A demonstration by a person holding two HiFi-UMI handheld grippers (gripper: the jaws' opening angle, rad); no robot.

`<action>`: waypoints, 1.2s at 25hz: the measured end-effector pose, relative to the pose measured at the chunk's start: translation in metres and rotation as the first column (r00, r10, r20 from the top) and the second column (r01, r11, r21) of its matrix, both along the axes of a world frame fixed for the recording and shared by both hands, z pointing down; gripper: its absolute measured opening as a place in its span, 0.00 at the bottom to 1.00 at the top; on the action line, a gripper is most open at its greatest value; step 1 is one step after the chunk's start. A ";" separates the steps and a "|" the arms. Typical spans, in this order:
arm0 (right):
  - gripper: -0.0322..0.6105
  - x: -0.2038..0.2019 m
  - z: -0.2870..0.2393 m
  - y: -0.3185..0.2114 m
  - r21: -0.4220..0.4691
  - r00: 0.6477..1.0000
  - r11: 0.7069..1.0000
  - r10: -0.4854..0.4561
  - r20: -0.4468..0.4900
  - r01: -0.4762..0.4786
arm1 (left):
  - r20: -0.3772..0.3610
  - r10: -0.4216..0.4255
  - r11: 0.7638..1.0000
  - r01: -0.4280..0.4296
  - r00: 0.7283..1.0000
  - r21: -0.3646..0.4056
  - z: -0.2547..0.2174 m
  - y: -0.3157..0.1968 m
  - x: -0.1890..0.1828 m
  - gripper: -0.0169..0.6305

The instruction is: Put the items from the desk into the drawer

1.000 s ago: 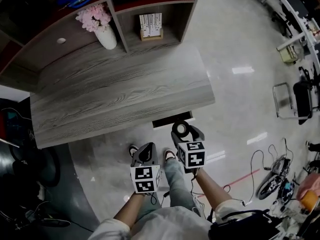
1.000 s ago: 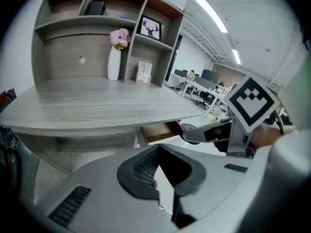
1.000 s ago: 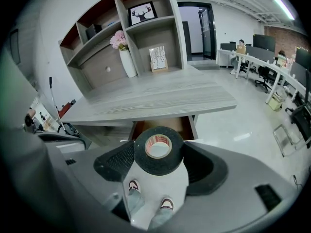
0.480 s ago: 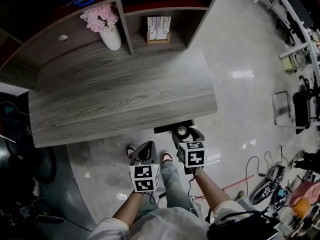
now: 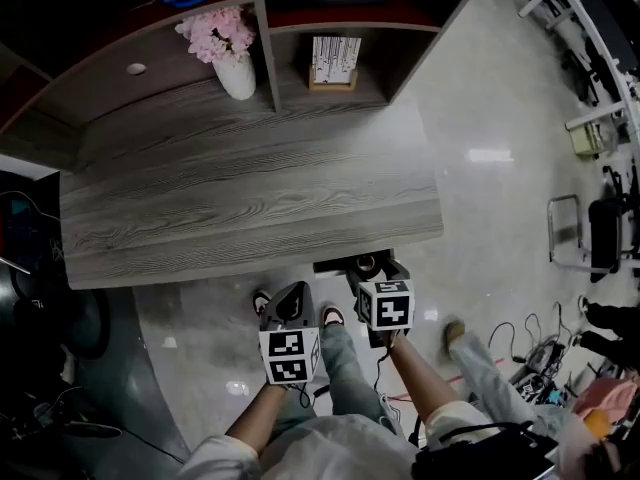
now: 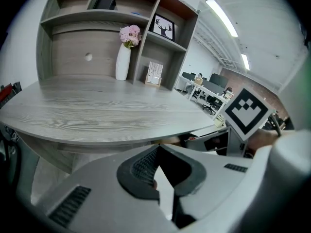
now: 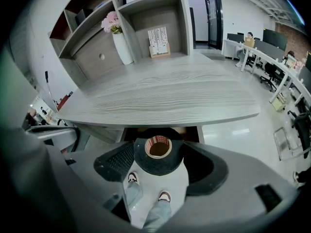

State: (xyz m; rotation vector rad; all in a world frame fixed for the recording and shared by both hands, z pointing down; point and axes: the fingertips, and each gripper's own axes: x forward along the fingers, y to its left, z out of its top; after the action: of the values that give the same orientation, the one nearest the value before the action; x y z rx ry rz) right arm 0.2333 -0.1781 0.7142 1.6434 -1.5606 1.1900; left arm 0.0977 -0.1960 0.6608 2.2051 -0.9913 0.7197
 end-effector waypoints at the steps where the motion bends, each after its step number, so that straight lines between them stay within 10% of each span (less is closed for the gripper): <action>1: 0.53 0.000 0.000 -0.001 0.000 1.000 1.000 0.000 0.000 0.000 | 0.001 -0.002 1.000 0.002 1.000 -0.001 0.000 -0.001 -0.001 0.04; 30: 0.53 -0.003 0.007 -0.019 0.083 0.999 0.995 0.050 0.001 -0.050 | 0.014 -0.031 0.999 0.032 0.999 -0.012 0.008 -0.006 -0.018 0.04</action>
State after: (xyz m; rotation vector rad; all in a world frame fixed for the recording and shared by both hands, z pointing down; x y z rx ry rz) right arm 0.2306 -0.1967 0.7213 1.7457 -1.5956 1.1637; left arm 0.0801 -0.2019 0.6692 2.1718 -1.0234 0.7259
